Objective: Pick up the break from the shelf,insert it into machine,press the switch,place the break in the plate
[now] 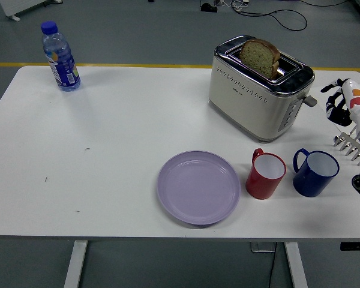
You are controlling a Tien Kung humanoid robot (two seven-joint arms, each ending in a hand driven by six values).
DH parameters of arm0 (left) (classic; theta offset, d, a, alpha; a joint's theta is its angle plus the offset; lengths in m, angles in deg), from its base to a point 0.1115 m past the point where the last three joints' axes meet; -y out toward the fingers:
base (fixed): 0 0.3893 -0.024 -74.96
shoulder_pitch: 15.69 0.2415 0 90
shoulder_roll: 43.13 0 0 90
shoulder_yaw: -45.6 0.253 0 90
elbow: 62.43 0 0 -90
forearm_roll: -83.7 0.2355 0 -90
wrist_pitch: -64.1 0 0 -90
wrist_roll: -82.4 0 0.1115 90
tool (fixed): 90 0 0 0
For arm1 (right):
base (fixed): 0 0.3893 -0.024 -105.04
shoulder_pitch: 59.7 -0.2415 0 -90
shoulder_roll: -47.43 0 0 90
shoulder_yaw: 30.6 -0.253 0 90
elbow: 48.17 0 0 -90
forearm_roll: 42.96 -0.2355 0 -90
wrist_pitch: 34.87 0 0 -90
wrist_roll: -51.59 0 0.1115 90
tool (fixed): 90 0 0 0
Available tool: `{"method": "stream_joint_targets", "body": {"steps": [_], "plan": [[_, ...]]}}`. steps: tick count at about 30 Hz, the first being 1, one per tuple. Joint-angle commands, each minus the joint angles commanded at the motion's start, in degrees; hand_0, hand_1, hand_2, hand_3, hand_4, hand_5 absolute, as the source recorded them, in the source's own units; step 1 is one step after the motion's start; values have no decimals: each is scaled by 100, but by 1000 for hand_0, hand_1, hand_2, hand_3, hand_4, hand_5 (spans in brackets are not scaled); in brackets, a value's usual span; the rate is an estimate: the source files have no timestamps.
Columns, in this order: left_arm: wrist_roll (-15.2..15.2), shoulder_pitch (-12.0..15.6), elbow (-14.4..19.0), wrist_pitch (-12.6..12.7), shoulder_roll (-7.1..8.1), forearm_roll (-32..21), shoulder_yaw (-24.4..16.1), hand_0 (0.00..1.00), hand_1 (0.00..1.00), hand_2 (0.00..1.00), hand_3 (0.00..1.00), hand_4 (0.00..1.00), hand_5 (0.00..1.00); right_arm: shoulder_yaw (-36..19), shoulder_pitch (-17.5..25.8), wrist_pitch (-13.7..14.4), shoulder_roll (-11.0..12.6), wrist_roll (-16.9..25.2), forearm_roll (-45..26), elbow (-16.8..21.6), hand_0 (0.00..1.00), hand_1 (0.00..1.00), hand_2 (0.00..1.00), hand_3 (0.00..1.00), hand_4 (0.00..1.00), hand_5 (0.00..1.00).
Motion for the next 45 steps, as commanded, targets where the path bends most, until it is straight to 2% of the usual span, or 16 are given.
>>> {"method": "stream_joint_targets", "body": {"steps": [25,45], "plan": [[-5,-44,0,-8,0,-53,58,606,467,468,545,290,921,232,-98,-29,-300,-19,10,-316,241,301,406,603,419,2],[-4,-60,0,-13,0,-104,100,606,467,468,545,291,924,436,-173,-23,-594,30,-79,-923,250,298,400,600,415,2]]}}
